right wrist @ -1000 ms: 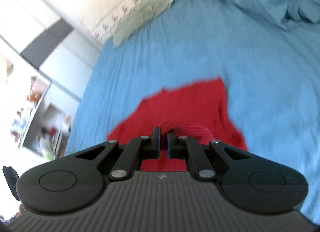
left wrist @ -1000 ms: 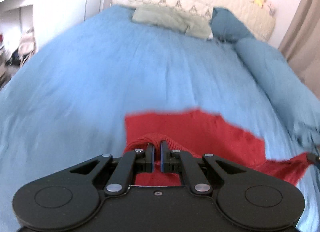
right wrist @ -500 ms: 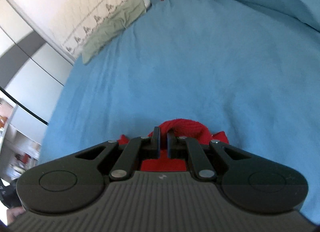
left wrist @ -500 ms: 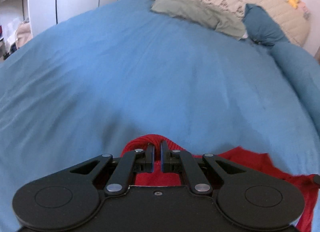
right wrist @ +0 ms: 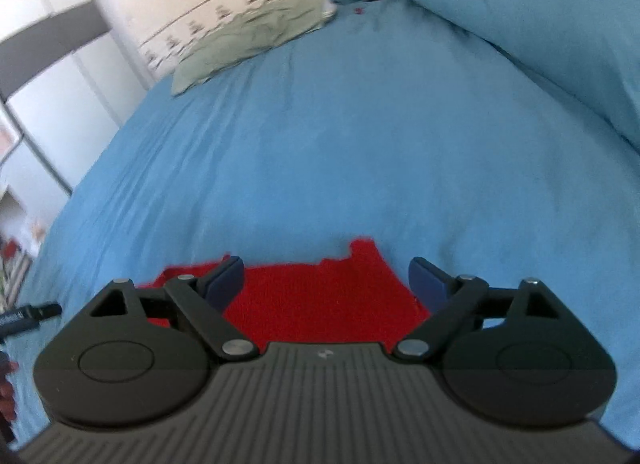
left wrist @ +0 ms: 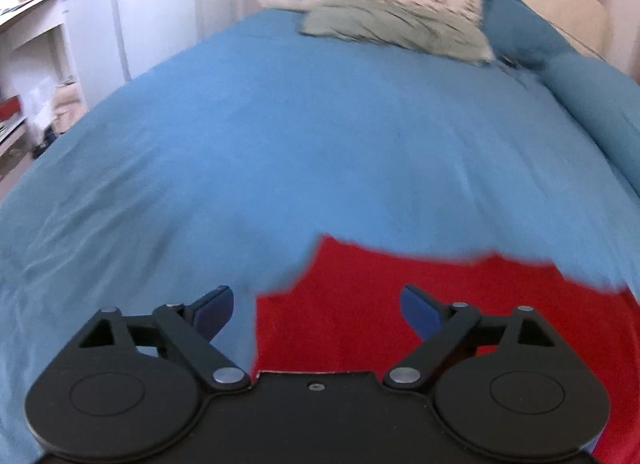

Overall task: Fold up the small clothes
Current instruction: 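Open both tools to lay the hem on the sweater and withdraw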

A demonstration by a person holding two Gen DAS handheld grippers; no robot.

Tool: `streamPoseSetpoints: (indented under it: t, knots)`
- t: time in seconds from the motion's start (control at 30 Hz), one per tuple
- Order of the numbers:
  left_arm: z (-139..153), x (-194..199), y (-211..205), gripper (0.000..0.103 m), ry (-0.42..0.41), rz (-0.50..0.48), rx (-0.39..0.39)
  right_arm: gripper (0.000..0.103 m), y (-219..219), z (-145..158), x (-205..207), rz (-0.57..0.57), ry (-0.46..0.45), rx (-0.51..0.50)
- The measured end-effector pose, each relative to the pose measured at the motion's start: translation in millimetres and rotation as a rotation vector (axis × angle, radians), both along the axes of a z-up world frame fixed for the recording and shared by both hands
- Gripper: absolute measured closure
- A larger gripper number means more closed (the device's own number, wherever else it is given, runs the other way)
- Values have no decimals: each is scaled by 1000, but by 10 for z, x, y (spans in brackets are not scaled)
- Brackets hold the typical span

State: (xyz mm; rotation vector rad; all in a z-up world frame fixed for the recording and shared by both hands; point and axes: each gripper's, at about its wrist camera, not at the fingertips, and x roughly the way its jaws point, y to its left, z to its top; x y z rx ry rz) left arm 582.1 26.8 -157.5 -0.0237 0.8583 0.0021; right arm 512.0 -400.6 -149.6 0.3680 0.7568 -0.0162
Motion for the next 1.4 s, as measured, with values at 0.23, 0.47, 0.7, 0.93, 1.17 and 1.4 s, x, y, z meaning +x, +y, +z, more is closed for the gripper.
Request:
streamPoseSetpoints:
  t: [0.23,0.47,0.7,0.93,1.17,1.4]
  knots:
    - [-363,-478,-276,10,55,-185,133,0,389,-222,-326,147,70,-90]
    - [-612,-512,-315,9,118,-192,143,0,375,-587,-443,123,148,-96]
    - [-171,-553,-357,8,93,-91,55,0,535,-209,-563,173,88,-154]
    - [50,-879,-675,5,92,-143,91,0,733,123,-1186,126,83,-141]
    - [-158,-1112,-934,5,184,-228,120,0,606,-209,-1689,-144,209,12]
    - [-258,-1119,-1015,5,216,-243,30,0,358,-476,-1920,-334,170,161]
